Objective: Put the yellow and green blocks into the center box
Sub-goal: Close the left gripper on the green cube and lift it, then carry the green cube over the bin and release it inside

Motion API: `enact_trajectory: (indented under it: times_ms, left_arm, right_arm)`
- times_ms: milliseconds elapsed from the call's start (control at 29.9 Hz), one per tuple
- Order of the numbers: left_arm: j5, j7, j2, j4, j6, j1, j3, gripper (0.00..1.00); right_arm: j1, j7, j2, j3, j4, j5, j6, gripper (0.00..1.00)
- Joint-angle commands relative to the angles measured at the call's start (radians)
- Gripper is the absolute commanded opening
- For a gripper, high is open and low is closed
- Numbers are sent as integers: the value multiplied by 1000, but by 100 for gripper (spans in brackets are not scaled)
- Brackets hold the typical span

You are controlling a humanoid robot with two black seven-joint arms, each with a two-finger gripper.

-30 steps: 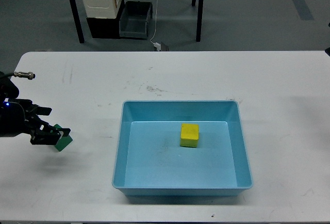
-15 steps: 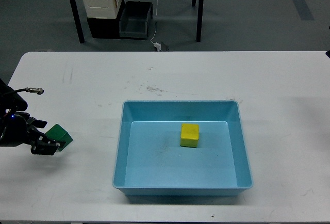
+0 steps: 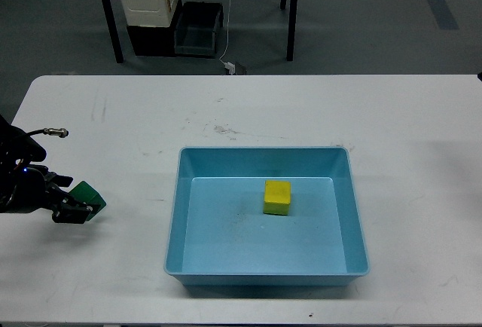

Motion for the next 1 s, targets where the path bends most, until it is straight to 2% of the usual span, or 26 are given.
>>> enact_trajectory:
  times_ms: [0,134,167,234,334,468,569,769,970]
  left_arm:
    - [0,0,-8,3,29,1,10,87]
    - [0,0,-5,3,54,2,47,79]
    - [0,0,-3,3,64,2,55,74]
    - [0,0,-2,5,83,1,66,59]
    - [0,0,0,9,86,-3,66,53]
    - [0,0,1,17,91,-29,66,33]
    - [0,0,5,24,95,-59,66,24]
    - [-75,0,32,17,97,-231,63,25]
    - [-232,0,87,-175,78,-348,69,26]
  right_arm:
    - [0,0,0,4,-1,1,0,98]
    - [0,0,0,5,-1,2,0,98]
    - [0,0,0,5,-1,2,0,98]
    - [0,0,0,5,-1,2,0,98]
    - [0,0,0,5,-1,2,-2,98]
    - [0,0,0,5,-1,1,-2,98]
    - [0,0,0,7,-1,2,-2,98]
    - [0,0,0,15,-1,2,-2,98]
    - [-5,0,0,15,-1,2,-2,98]
